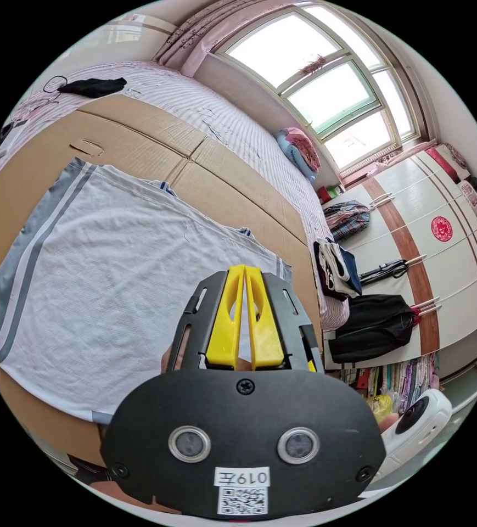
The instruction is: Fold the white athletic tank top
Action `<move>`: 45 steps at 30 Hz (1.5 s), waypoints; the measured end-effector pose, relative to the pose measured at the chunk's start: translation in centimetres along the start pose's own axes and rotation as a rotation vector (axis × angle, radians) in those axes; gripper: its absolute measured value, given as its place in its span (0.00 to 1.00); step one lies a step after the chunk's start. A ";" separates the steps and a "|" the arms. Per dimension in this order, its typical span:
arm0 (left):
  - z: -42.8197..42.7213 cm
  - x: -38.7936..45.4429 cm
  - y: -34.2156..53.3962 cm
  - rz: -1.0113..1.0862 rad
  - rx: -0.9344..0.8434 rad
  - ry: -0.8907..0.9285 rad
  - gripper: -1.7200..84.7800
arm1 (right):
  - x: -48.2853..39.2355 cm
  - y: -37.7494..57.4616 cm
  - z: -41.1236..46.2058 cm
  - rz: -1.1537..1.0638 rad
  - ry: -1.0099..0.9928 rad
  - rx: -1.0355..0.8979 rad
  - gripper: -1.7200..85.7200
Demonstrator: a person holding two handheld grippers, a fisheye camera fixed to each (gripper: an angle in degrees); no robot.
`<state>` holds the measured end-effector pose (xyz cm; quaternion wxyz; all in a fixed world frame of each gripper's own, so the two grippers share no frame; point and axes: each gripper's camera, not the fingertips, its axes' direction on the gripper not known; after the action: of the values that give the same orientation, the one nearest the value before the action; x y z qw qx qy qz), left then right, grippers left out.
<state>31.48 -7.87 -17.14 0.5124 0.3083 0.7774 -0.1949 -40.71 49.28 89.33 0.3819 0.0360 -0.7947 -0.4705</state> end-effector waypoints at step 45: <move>-13.2 -11.6 1.0 -0.077 0.049 0.043 0.03 | -7.0 1.8 -0.2 -0.105 -0.033 0.040 0.01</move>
<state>26.53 -2.19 -1.20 0.4800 0.2945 0.7947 -0.2266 -35.09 53.11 86.75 0.3429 0.0776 -0.8071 -0.4744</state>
